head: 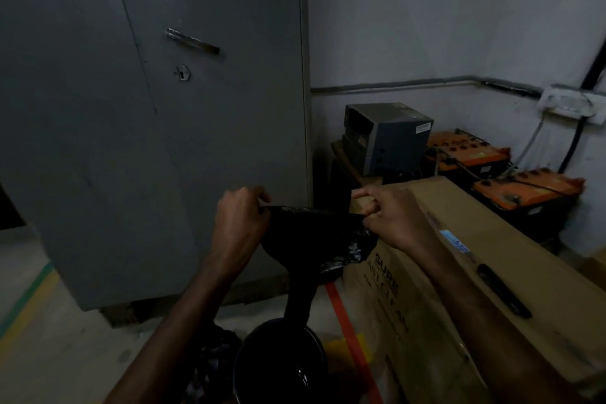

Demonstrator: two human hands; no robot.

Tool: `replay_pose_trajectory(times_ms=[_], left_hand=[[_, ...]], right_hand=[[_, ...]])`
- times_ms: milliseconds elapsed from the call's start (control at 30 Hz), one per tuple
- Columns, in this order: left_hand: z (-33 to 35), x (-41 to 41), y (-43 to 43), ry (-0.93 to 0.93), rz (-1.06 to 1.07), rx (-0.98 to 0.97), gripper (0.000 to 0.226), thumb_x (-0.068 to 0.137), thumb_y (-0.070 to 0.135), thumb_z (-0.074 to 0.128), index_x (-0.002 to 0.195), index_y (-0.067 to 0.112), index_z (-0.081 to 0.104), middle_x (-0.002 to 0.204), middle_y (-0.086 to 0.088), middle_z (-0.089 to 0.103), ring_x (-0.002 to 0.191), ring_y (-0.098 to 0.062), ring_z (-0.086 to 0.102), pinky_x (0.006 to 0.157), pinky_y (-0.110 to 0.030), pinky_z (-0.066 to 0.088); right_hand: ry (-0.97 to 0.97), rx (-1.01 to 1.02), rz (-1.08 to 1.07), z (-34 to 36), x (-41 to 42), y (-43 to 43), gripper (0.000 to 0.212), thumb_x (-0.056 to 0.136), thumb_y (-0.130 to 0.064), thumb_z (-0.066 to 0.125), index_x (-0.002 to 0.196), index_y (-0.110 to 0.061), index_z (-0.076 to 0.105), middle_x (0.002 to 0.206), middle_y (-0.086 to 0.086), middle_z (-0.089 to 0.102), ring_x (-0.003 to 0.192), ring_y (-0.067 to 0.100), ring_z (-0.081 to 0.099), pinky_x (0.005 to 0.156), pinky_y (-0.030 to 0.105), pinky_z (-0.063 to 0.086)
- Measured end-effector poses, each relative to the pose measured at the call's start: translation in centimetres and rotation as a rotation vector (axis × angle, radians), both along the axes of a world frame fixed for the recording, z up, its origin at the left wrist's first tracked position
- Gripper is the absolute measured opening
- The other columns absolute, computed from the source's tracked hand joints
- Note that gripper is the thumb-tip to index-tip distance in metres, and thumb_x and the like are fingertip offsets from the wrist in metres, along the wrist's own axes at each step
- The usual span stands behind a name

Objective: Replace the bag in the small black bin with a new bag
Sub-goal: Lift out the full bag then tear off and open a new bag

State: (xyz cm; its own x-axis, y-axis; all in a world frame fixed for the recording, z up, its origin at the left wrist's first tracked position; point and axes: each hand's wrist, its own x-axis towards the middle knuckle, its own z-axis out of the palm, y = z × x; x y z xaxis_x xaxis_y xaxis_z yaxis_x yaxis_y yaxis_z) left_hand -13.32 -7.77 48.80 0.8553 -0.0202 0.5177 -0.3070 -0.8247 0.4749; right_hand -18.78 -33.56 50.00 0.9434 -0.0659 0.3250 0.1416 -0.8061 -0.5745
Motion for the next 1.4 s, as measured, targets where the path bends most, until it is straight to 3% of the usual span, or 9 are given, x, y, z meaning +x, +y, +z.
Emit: replay_pose_trajectory(times_ms=[167, 367, 567, 867, 967, 1067, 1167, 1300, 1400], left_hand=[[-1.1, -1.4, 0.8, 0.416, -0.3, -0.283, 0.024, 0.068, 0.017, 0.091, 0.088, 0.012, 0.079, 0.067, -0.004, 0.071, 0.047, 0.006, 0.058, 0.047, -0.008, 0.042], [-2.8, -2.0, 1.1, 0.451, -0.218, -0.498, 0.011, 0.076, 0.01, 0.084, 0.07, 0.015, 0.076, 0.053, 0.012, 0.069, 0.048, 0.007, 0.059, 0.049, -0.013, 0.044], [-3.2, -1.5, 2.5, 0.257, -0.165, -0.425, 0.024, 0.07, 0.006, 0.087, 0.066, 0.027, 0.075, 0.057, 0.016, 0.071, 0.057, 0.009, 0.064, 0.056, -0.009, 0.049], [-3.6, 0.8, 5.3, -0.073, 0.058, -0.032, 0.044, 0.066, -0.008, 0.076, 0.103, 0.014, 0.07, 0.096, -0.011, 0.066, 0.081, -0.031, 0.066, 0.066, -0.031, 0.047], [-4.6, -2.2, 2.7, -0.148, 0.126, -0.39, 0.034, 0.067, -0.004, 0.074, 0.091, 0.018, 0.067, 0.088, -0.008, 0.063, 0.076, -0.02, 0.058, 0.066, -0.036, 0.048], [-5.0, -7.0, -2.4, 0.299, -0.131, -0.941, 0.015, 0.081, 0.022, 0.079, 0.069, 0.02, 0.07, 0.063, 0.0, 0.064, 0.056, -0.01, 0.056, 0.056, -0.03, 0.045], [-4.8, -8.0, -5.3, 0.741, -0.217, -1.14, 0.053, 0.069, 0.067, 0.078, 0.076, 0.015, 0.071, 0.064, -0.003, 0.061, 0.059, -0.017, 0.057, 0.054, -0.028, 0.044], [-4.1, -6.6, -6.0, 0.65, -0.183, -0.961, 0.061, 0.061, 0.076, 0.076, 0.048, 0.02, 0.059, 0.054, -0.002, 0.061, 0.051, -0.02, 0.06, 0.052, -0.032, 0.046], [-4.1, -5.4, -5.7, 0.619, -0.315, -0.936, 0.043, 0.074, 0.053, 0.081, 0.068, 0.011, 0.077, 0.073, -0.019, 0.075, 0.07, -0.032, 0.073, 0.071, -0.048, 0.057]], right_hand=[[-0.008, -0.042, -0.142, 0.0, 0.1, -1.5, 0.021, 0.079, -0.005, 0.074, 0.095, -0.017, 0.081, 0.082, 0.001, 0.075, 0.074, 0.009, 0.065, 0.066, 0.019, 0.051], [-0.015, -0.182, -0.181, -0.6, -0.3, -1.7, 0.008, 0.084, -0.019, 0.075, 0.085, -0.014, 0.081, 0.081, -0.004, 0.072, 0.069, 0.006, 0.057, 0.062, 0.021, 0.04], [0.461, 1.04, -0.067, 0.1, -0.7, -3.0, 0.013, 0.076, -0.02, 0.082, 0.074, -0.016, 0.069, 0.087, 0.001, 0.072, 0.091, 0.019, 0.066, 0.083, 0.033, 0.05], [0.449, 1.278, -0.041, -0.9, -0.7, -2.4, 0.005, 0.087, -0.012, 0.068, 0.09, -0.009, 0.071, 0.074, 0.003, 0.077, 0.071, 0.014, 0.072, 0.068, 0.029, 0.059], [0.448, 1.438, 0.03, -1.5, -0.5, -0.6, 0.015, 0.096, -0.004, 0.054, 0.096, -0.005, 0.069, 0.075, 0.006, 0.078, 0.065, 0.014, 0.074, 0.059, 0.024, 0.06], [0.457, 1.341, 0.093, -2.5, -0.5, 1.5, 0.019, 0.097, 0.0, 0.052, 0.093, -0.007, 0.068, 0.08, 0.008, 0.077, 0.07, 0.014, 0.073, 0.061, 0.024, 0.06], [0.456, 1.204, 0.134, -3.0, -1.0, 3.2, 0.018, 0.096, 0.001, 0.052, 0.09, -0.008, 0.067, 0.086, 0.007, 0.071, 0.078, 0.014, 0.068, 0.064, 0.022, 0.056], [0.438, 1.007, 0.168, -3.3, -1.4, 4.3, 0.012, 0.095, -0.002, 0.058, 0.092, -0.01, 0.067, 0.088, 0.005, 0.072, 0.082, 0.013, 0.069, 0.073, 0.023, 0.055], [0.412, 0.966, 0.166, -3.5, -1.4, 4.7, 0.004, 0.091, -0.007, 0.066, 0.09, -0.011, 0.067, 0.088, 0.006, 0.071, 0.082, 0.014, 0.068, 0.076, 0.027, 0.054]])
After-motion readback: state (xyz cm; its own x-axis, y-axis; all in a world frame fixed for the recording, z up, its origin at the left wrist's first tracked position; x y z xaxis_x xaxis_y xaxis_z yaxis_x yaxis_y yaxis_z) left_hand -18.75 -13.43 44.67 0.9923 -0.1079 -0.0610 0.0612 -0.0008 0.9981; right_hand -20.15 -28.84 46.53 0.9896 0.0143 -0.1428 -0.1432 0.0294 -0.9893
